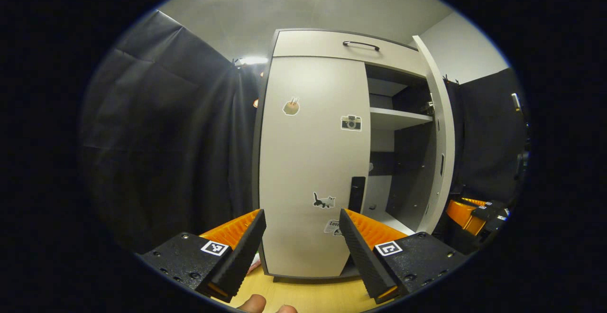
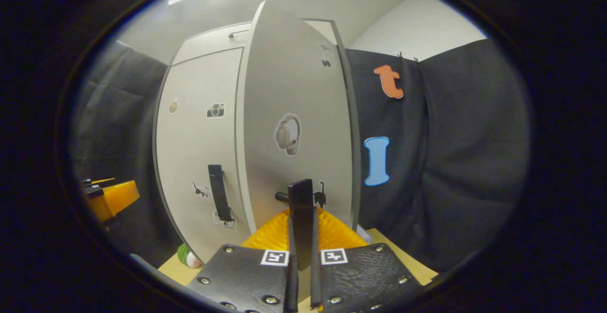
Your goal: Open the right door of the double-door shoe cabinet with the right hand, and open the left door with the left hand.
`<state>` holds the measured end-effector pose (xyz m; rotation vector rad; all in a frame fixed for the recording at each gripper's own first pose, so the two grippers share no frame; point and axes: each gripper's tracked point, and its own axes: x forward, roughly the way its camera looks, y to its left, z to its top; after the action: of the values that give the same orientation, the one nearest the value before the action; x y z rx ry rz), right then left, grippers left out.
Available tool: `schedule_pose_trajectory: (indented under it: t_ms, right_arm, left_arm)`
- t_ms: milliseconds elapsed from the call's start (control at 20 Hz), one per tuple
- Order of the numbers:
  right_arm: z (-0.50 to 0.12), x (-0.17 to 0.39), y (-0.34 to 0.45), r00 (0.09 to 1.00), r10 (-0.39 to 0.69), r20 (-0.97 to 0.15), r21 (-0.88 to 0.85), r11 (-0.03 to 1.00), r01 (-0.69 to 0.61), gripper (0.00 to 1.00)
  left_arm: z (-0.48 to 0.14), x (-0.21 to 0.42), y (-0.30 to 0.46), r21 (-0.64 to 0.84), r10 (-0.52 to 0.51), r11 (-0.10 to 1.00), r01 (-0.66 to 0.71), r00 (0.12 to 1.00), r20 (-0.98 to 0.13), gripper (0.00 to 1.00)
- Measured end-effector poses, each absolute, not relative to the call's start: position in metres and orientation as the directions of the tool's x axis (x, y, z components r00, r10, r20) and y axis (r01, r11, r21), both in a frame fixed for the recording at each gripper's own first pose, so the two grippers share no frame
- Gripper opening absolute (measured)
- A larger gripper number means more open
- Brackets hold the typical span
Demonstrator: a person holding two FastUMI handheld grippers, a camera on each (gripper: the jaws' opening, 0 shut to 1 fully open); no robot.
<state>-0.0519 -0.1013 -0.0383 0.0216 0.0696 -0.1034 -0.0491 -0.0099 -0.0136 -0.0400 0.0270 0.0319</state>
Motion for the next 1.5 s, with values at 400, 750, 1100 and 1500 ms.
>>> schedule_pose_trajectory:
  t_ms: [400,750,1100,1500]
  right_arm:
    - [-0.035,-0.069,-0.141,0.984,-0.156,-0.087,0.02,0.987,0.158,0.1]
    - [-0.035,-0.076,-0.189,0.974,-0.204,-0.099,0.023,0.978,0.207,0.09]
    - [-0.024,-0.099,-0.253,0.945,-0.319,-0.066,-0.017,0.948,0.319,0.07]
    - [-0.032,-0.122,-0.274,0.927,-0.366,-0.082,-0.06,0.93,0.362,0.6]
  left_arm:
    - [-0.019,-0.049,-0.039,-0.068,-0.047,0.997,0.044,0.998,-0.038,0.96]
    - [-0.028,-0.043,-0.042,-0.073,-0.071,0.995,0.066,0.996,-0.059,0.96]
    - [-0.037,-0.032,-0.048,-0.094,-0.096,0.992,0.088,0.992,-0.08,0.96]
    - [-0.052,0.005,-0.051,-0.074,-0.091,0.994,0.082,0.988,-0.128,0.96]
